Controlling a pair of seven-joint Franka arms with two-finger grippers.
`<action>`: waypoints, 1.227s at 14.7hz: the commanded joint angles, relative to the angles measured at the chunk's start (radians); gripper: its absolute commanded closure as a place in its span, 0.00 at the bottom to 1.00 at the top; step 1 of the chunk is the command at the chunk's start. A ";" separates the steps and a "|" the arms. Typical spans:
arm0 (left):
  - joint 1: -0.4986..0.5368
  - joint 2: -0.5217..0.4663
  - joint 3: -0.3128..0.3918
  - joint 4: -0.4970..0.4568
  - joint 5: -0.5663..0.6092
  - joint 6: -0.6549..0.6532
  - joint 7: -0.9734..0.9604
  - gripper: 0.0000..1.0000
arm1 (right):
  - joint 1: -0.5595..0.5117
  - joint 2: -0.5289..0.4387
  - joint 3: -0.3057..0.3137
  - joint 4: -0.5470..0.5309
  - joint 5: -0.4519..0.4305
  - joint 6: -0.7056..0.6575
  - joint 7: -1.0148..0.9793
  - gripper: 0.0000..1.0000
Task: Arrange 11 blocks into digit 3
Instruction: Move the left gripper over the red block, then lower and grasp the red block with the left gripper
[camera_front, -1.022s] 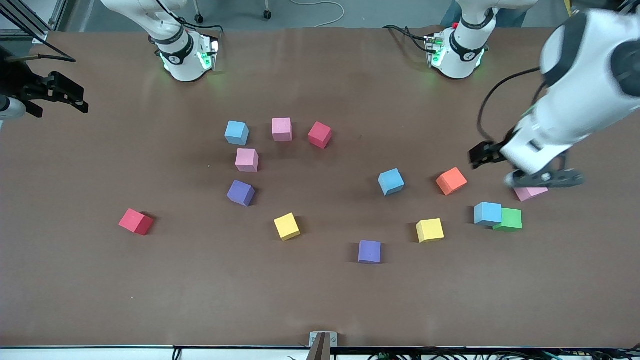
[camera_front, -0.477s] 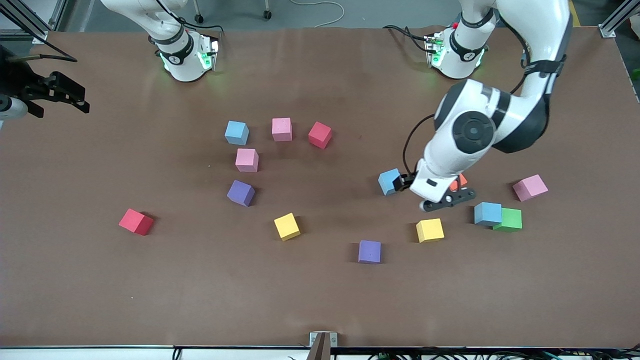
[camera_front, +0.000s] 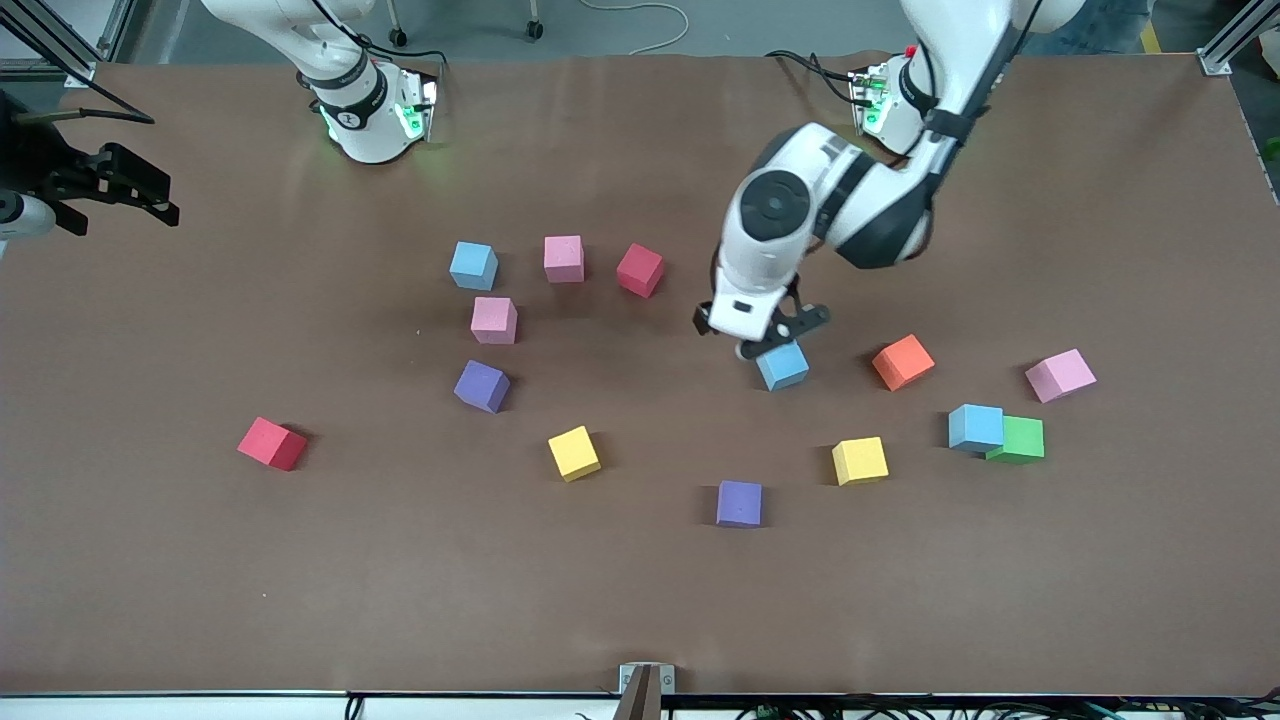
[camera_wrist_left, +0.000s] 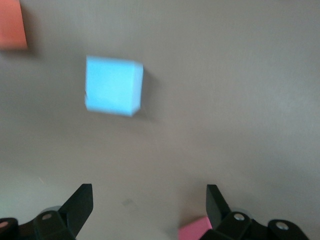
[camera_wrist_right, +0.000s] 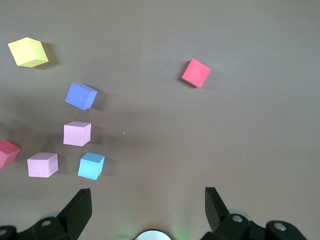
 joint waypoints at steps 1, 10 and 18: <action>-0.085 0.004 0.006 -0.070 -0.006 0.091 -0.267 0.00 | 0.006 -0.015 -0.003 -0.020 -0.004 0.009 -0.009 0.00; -0.250 0.055 0.007 -0.184 -0.005 0.376 -0.880 0.00 | 0.006 -0.014 -0.002 -0.018 -0.004 0.011 -0.009 0.00; -0.287 0.119 0.009 -0.182 -0.003 0.464 -0.956 0.00 | -0.008 0.005 -0.008 0.011 0.005 0.006 0.001 0.00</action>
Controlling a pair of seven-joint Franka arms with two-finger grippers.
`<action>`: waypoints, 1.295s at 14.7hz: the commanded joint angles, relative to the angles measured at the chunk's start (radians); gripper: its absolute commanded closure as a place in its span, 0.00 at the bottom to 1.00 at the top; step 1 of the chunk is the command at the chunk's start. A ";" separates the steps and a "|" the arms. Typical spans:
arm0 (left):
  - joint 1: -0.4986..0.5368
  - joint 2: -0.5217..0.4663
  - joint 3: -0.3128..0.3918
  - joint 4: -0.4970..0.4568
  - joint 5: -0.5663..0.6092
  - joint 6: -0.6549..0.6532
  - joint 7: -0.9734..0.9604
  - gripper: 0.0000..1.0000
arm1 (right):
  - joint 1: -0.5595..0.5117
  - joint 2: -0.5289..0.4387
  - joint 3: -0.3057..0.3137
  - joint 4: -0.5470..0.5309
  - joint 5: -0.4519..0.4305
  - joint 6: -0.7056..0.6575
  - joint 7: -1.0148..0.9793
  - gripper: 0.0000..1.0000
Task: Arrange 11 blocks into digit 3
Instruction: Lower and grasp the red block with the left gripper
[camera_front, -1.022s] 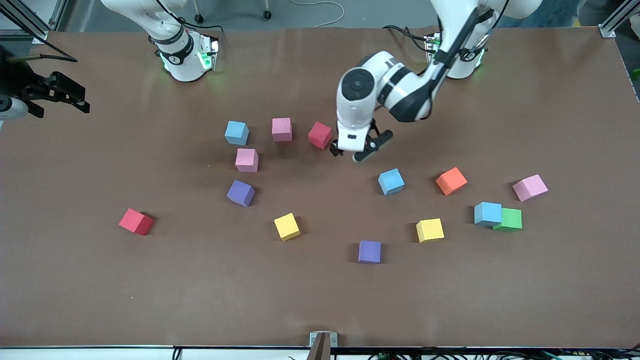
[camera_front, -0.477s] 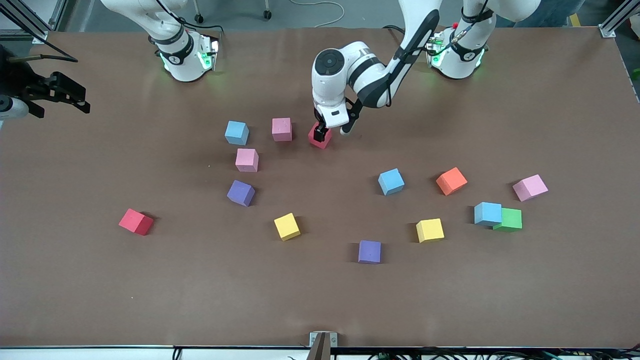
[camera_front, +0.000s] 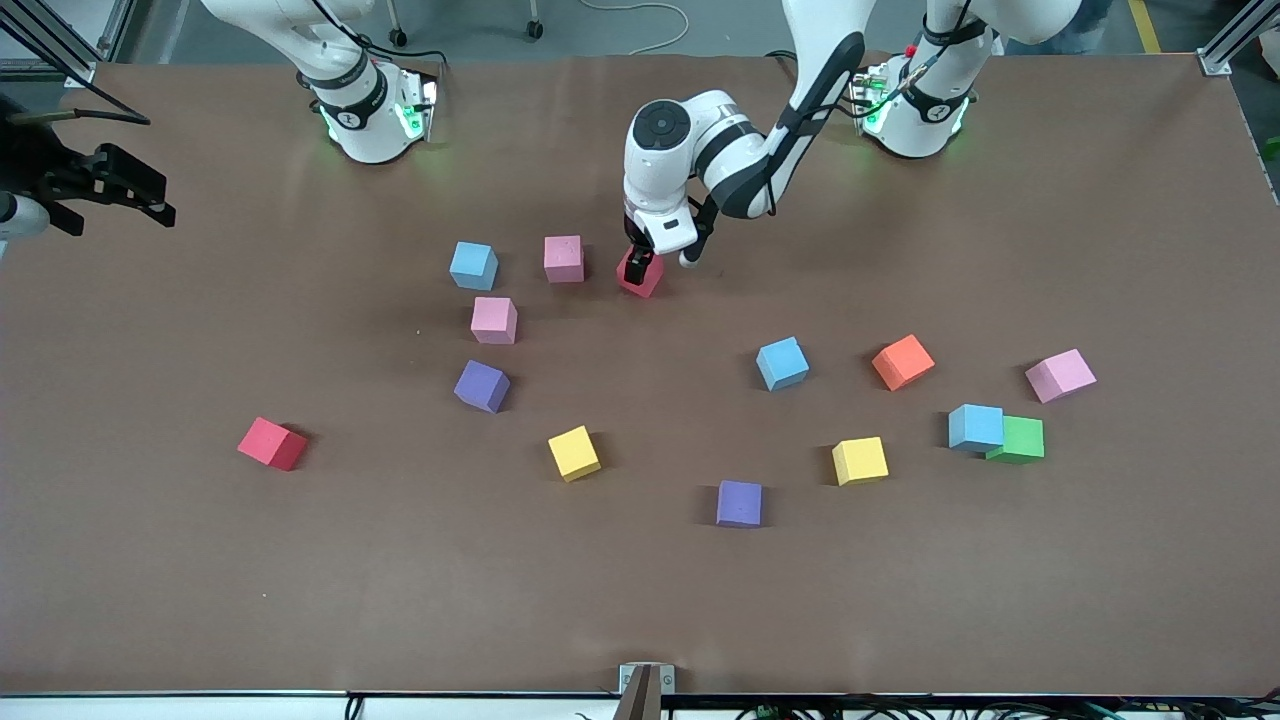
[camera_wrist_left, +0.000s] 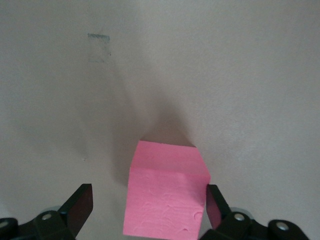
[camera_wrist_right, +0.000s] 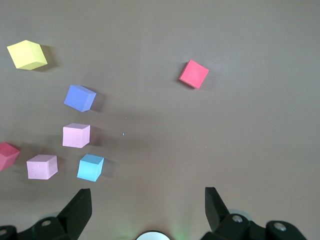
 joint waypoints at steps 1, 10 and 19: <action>-0.008 0.011 0.007 -0.003 -0.003 0.052 -0.012 0.01 | -0.008 0.047 -0.001 0.007 0.004 0.000 -0.007 0.00; 0.035 -0.053 0.004 0.006 0.091 -0.041 0.475 0.83 | -0.018 0.164 0.013 0.026 0.006 0.037 0.128 0.00; 0.044 -0.087 -0.077 -0.029 0.038 -0.149 1.074 0.82 | 0.216 0.154 0.014 -0.086 0.078 0.116 0.752 0.00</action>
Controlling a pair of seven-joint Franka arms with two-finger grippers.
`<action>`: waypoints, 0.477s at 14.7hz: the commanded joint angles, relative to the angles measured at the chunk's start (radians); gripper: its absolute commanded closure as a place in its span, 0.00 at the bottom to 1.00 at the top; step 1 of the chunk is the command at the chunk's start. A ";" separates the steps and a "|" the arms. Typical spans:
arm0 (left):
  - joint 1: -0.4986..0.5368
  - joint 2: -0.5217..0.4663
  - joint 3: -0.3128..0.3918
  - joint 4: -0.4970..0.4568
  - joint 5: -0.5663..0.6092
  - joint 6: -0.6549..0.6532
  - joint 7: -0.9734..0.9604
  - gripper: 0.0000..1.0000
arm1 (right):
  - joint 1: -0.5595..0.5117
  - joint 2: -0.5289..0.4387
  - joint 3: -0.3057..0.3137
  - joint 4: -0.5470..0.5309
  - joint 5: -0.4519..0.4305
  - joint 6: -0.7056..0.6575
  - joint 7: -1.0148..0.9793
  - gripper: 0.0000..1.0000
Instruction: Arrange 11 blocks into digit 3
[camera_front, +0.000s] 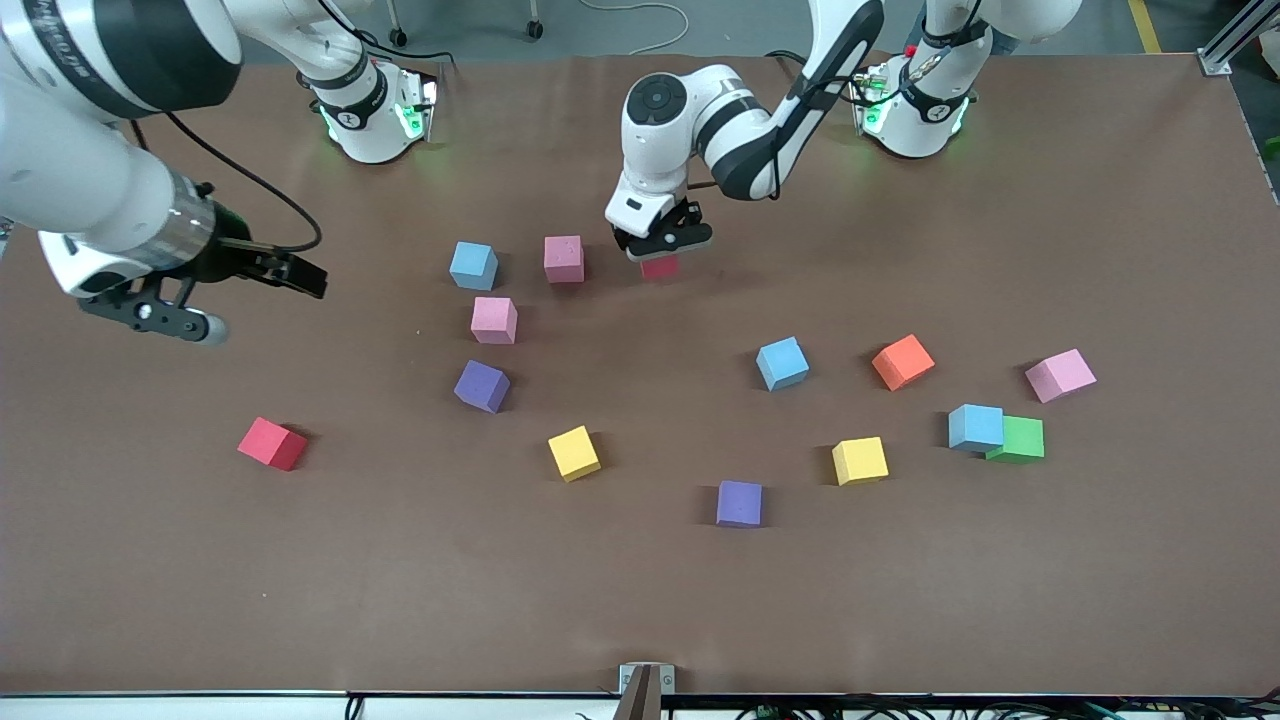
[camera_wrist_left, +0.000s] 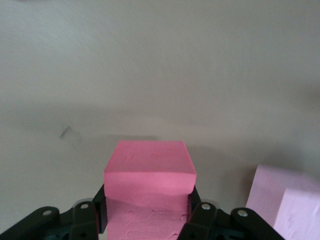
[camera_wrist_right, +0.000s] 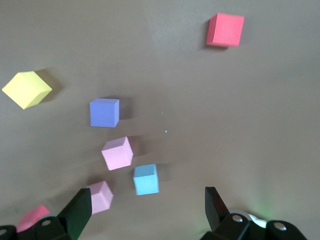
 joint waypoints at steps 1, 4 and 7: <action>0.004 0.006 -0.018 -0.039 -0.020 0.016 0.140 0.82 | 0.037 -0.036 -0.008 -0.097 0.020 0.053 0.208 0.00; 0.004 0.026 -0.016 -0.090 -0.021 0.141 0.179 0.81 | 0.061 -0.131 -0.007 -0.276 0.042 0.154 0.539 0.00; 0.007 0.055 -0.013 -0.087 -0.009 0.163 0.211 0.79 | 0.084 -0.219 -0.007 -0.457 0.074 0.282 0.832 0.00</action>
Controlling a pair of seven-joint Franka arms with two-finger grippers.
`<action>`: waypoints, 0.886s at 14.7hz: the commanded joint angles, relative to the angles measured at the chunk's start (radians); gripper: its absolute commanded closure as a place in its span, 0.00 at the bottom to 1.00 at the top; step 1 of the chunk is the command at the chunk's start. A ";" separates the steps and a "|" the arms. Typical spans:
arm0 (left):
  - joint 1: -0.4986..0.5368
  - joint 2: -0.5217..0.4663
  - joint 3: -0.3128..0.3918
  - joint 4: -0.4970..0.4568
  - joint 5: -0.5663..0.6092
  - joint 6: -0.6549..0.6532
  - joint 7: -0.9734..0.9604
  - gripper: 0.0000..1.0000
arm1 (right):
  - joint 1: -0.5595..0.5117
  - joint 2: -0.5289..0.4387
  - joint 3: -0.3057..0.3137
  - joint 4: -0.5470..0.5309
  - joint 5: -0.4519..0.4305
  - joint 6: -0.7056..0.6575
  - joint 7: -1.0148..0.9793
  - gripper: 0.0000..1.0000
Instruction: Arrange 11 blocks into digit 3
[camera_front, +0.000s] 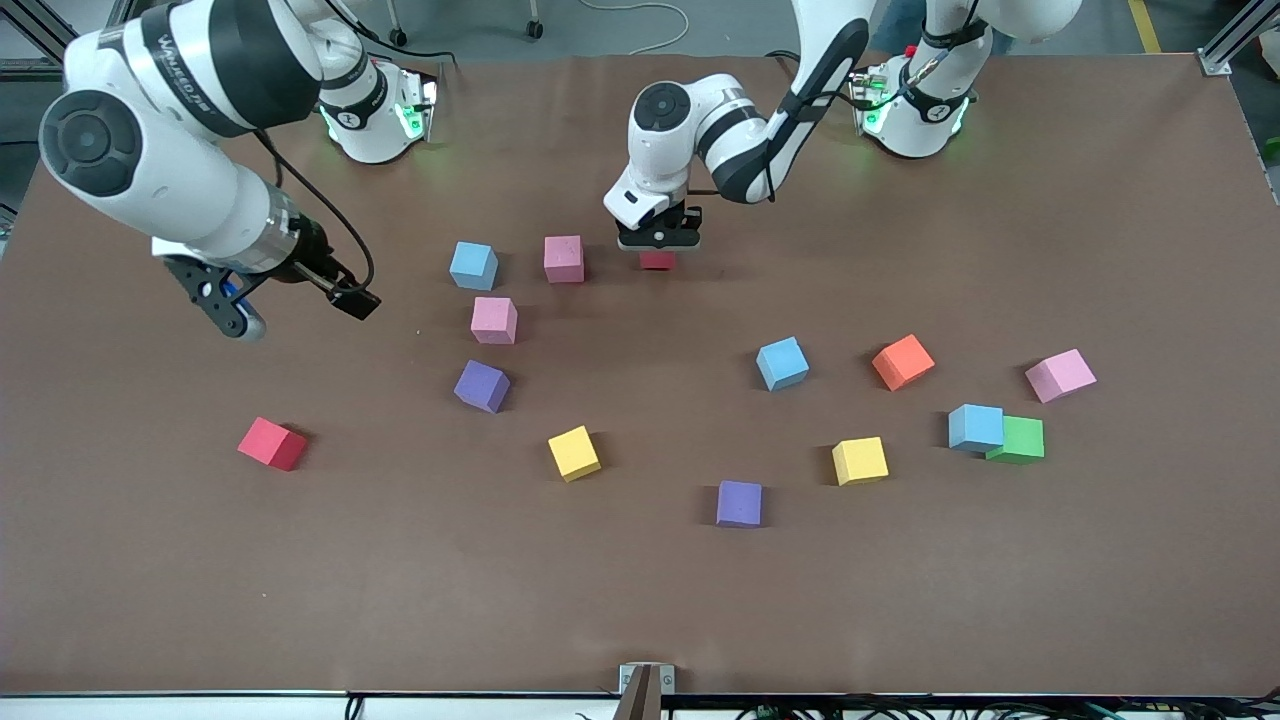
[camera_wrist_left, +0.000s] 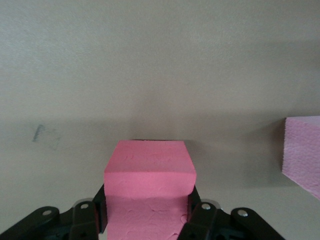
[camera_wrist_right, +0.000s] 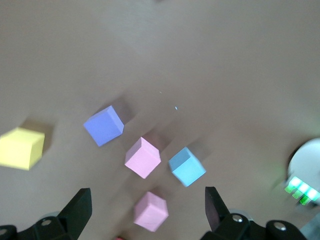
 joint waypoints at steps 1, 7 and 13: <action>0.019 0.011 0.000 -0.005 -0.007 0.022 0.086 0.79 | 0.054 -0.127 -0.007 -0.218 0.026 0.116 0.287 0.00; 0.026 0.028 0.000 0.003 -0.007 0.028 0.117 0.67 | 0.263 -0.125 -0.005 -0.471 0.026 0.392 0.674 0.00; 0.026 0.020 0.000 0.007 -0.017 0.048 0.062 0.00 | 0.406 -0.006 -0.005 -0.496 0.026 0.582 0.819 0.00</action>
